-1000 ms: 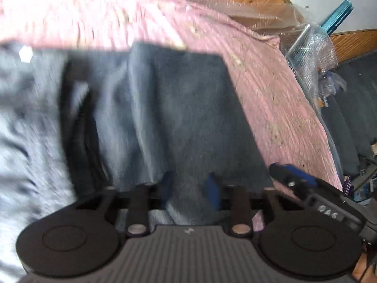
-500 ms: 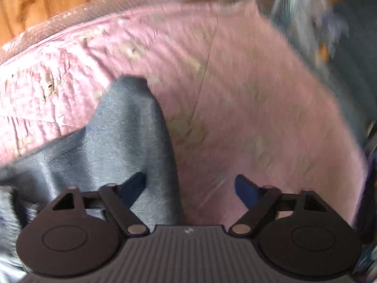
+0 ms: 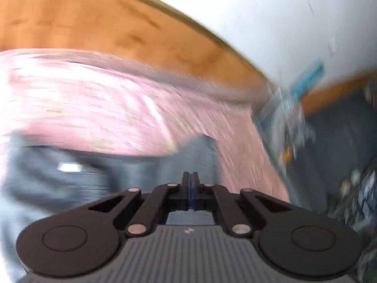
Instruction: Fold clothes
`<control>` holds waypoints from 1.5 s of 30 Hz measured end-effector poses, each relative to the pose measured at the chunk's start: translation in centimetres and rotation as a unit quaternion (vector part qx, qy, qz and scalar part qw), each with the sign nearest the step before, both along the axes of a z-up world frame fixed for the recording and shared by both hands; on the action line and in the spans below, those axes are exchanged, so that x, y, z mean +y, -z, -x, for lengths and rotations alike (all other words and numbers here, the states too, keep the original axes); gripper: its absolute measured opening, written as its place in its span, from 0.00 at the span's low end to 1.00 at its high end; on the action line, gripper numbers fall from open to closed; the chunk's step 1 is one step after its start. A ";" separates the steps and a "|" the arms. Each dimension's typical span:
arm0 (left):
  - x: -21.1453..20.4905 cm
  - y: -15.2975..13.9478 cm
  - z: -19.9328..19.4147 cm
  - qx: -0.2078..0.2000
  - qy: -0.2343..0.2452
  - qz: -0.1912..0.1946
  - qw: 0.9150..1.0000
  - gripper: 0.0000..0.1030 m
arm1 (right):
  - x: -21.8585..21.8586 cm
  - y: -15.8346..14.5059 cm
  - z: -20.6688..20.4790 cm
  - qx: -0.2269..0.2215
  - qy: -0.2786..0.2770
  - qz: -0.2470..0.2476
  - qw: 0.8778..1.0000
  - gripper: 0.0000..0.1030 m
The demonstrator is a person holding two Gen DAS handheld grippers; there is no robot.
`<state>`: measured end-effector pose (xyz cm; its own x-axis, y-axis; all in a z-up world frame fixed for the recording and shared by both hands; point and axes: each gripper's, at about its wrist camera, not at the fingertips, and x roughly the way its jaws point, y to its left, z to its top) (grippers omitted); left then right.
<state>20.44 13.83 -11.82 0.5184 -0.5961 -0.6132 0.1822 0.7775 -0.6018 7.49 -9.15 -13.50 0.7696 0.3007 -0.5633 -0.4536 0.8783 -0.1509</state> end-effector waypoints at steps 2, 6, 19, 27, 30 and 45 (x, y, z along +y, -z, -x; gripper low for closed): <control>5.6 0.7 0.9 0.014 -0.041 0.013 0.999 0.01 | 2.9 -1.0 0.4 -0.005 -0.019 0.013 1.000 0.13; 7.2 2.9 0.4 0.046 -0.051 0.036 0.997 0.29 | 7.8 0.3 0.2 -0.004 -0.027 0.065 0.997 0.10; 0.9 6.3 -3.8 0.064 0.056 0.061 0.994 0.03 | 9.5 -0.4 1.4 -0.022 0.004 0.093 0.995 0.08; 13.5 6.1 -1.0 0.070 -0.014 0.028 0.997 0.03 | 16.4 -1.3 1.4 -0.007 -0.071 0.077 0.994 0.08; 15.1 8.8 0.4 0.096 -0.048 0.044 0.993 0.04 | 20.1 1.5 0.9 0.019 -0.110 0.102 0.989 0.08; 14.3 7.6 2.2 0.048 -0.036 0.088 0.994 0.06 | 21.0 0.0 2.3 -0.007 -0.145 0.104 0.984 0.07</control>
<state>18.21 28.11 -19.38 0.5080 -0.6621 -0.5510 0.0649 0.6673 -0.7420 5.23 11.82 -13.54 0.6761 0.3880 -0.6264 -0.6778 0.6609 -0.3221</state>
